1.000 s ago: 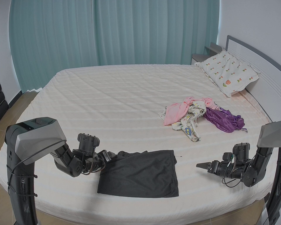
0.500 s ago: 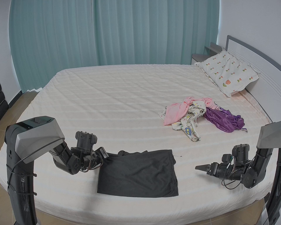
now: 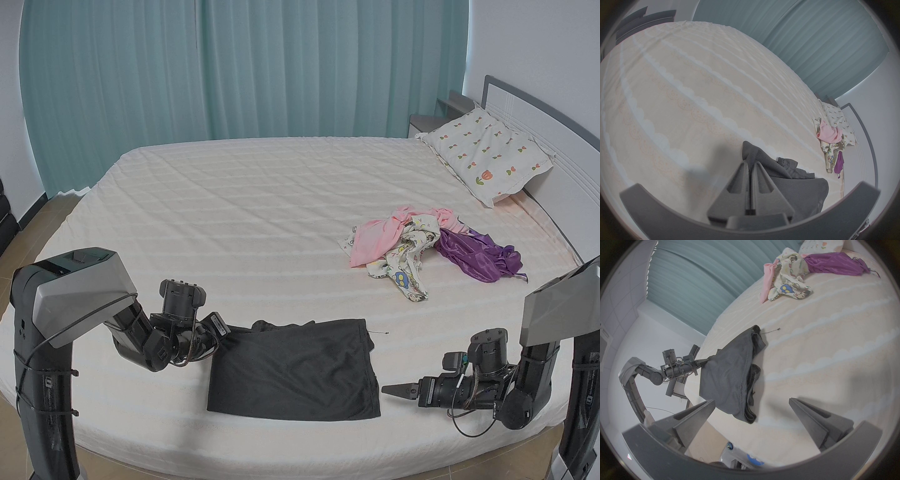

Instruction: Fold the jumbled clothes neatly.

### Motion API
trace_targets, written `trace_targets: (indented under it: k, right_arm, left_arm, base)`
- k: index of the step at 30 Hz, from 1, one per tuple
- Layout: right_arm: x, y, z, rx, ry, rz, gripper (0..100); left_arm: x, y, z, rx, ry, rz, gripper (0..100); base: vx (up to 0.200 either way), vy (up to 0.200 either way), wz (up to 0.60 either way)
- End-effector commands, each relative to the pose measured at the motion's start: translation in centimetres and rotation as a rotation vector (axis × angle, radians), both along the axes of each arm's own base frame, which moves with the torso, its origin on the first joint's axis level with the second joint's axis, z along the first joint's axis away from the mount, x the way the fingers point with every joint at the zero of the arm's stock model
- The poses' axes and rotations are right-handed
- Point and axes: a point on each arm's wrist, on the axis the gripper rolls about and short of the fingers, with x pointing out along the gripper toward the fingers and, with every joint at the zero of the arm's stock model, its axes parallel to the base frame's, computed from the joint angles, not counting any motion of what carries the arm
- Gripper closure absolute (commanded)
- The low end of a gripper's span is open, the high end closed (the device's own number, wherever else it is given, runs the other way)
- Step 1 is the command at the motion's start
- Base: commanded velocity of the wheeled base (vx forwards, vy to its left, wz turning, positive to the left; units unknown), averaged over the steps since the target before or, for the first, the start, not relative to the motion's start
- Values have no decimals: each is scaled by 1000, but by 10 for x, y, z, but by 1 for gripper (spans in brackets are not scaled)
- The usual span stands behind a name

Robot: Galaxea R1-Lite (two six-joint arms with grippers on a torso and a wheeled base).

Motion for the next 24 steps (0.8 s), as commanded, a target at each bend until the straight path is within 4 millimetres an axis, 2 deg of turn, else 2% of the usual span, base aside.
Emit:
trace_targets:
  k: [1, 6, 15, 16, 24]
  right_arm:
    - [-5, 15, -22, -32, 17, 34, 0]
    - [-5, 29, -24, -28, -7, 77, 0]
    - [0, 42, -29, -19, -21, 114, 0]
    - [0, 42, -30, -19, -17, 116, 100]
    - [0, 42, -29, -18, -17, 118, 100]
  left_arm:
    - [0, 0, 0, -2, 1, 3, 100]
    - [0, 0, 0, -2, 3, 2, 100]
    - [3, -1, 3, -37, -4, 29, 100]
    - [3, -1, 3, -38, -4, 30, 100]
    - [3, 0, 2, -40, 2, 33, 100]
  base:
    - [0, 0, 0]
    - [0, 0, 0]
    - [0, 0, 0]
    - [0, 0, 0]
    - [0, 0, 0]
